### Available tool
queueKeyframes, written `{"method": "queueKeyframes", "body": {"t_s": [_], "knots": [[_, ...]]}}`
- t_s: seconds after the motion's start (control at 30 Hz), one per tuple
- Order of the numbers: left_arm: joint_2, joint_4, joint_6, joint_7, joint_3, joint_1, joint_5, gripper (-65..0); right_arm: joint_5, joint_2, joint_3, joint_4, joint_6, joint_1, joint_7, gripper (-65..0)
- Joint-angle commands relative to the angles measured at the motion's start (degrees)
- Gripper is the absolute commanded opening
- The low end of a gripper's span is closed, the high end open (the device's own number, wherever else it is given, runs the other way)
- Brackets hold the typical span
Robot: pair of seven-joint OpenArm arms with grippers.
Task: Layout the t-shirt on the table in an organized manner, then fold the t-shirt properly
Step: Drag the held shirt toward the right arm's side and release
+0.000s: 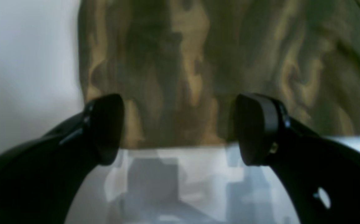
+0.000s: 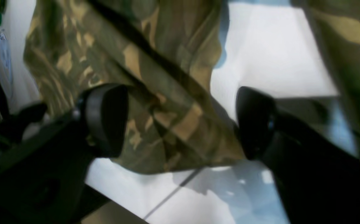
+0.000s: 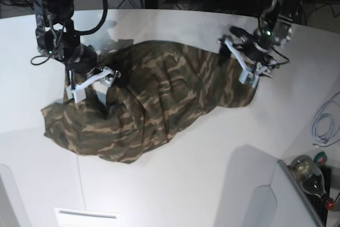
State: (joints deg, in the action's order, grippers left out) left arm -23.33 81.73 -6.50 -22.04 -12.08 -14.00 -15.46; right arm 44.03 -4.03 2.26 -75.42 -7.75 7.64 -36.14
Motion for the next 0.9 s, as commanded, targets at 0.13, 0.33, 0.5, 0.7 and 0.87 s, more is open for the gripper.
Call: {"method": "queueKeyframes", "body": {"t_s": [0.13, 0.33, 0.5, 0.7, 0.87], "knots": [[-0.01, 11.06, 0.13, -4.81, 0.34, -1.96, -0.05, -11.8, 0.67, -1.02, 2.70, -5.07, -0.38, -0.47, -5.49, -65.0], [0.08, 21.08, 0.13, -10.00, 0.60, 1.30, -0.40, -11.8, 0.67, -1.99, 10.53, -17.29, -0.38, -0.39, -16.74, -64.5], [6.67, 12.02, 0.13, -13.43, -0.10, 13.43, -0.40, -11.8, 0.50, -1.99, 17.74, -26.34, -0.38, -0.03, -27.46, -64.4], [21.09, -6.09, -0.13, -15.54, 0.34, 27.49, -0.49, -10.7, 0.32, -3.66, 18.53, -29.95, -0.38, 2.16, -29.31, -64.4], [26.80, -16.20, -0.13, -15.19, 0.34, 32.77, -0.49, -10.7, 0.41, -6.82, 18.53, -37.86, -0.38, 5.94, -29.05, -64.4]]}}
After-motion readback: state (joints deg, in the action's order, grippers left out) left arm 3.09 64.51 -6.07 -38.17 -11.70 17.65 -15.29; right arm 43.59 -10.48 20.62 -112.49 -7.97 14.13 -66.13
